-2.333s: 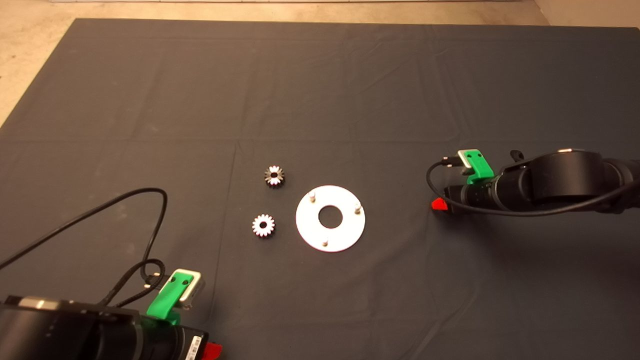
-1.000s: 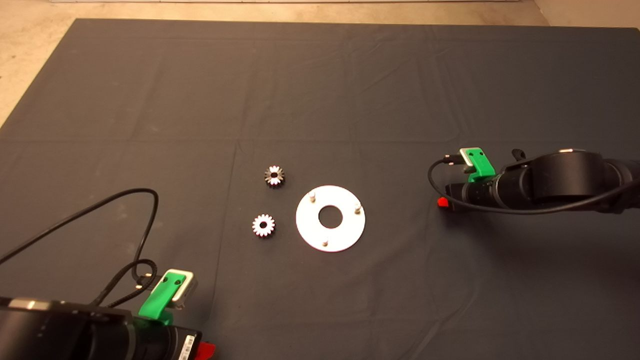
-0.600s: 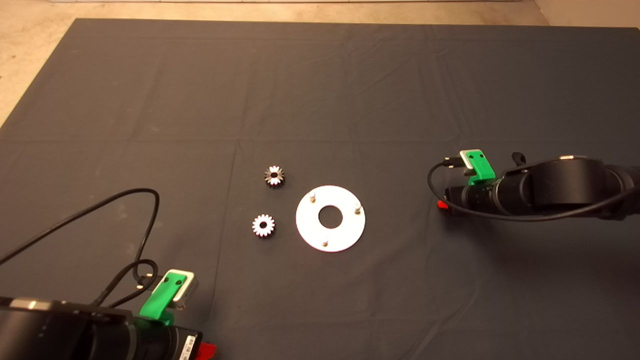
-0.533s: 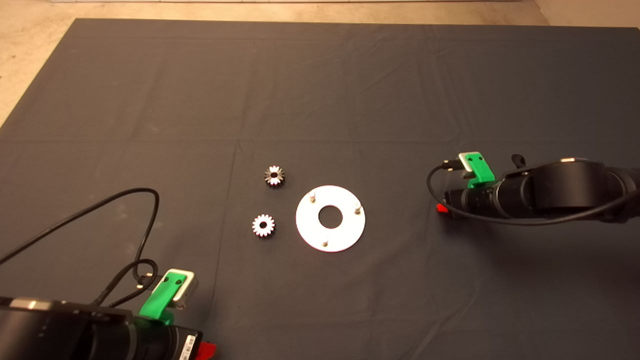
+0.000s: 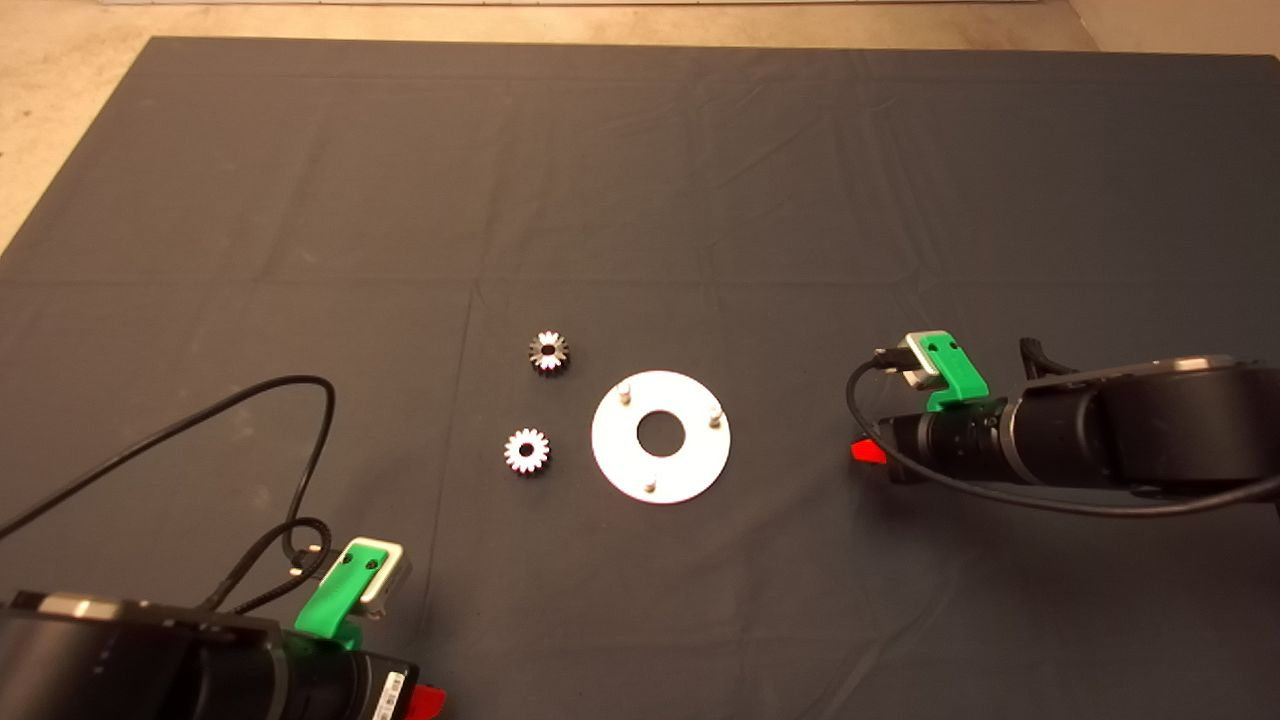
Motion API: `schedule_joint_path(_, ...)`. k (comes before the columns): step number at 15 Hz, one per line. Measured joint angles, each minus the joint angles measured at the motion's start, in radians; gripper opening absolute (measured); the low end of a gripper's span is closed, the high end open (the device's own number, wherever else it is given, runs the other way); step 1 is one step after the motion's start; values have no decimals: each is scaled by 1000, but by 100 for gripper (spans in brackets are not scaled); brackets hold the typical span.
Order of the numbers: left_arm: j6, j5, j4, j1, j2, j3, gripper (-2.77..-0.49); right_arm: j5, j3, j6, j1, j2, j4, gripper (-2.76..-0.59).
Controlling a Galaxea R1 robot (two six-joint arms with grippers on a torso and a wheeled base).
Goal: Install three planetary gears onto the carrier pins
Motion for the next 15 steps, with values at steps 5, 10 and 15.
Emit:
schedule_joint_path(5,0,18,0,0,36,0,-134,-7,22,28,56,82,2,-241)
schedule_joint_path(10,0,23,0,0,36,0,-134,-3,-55,28,100,290,4,-241)
schedule_joint_path(15,0,23,1,0,36,0,-134,-9,-140,-14,135,367,86,-241)
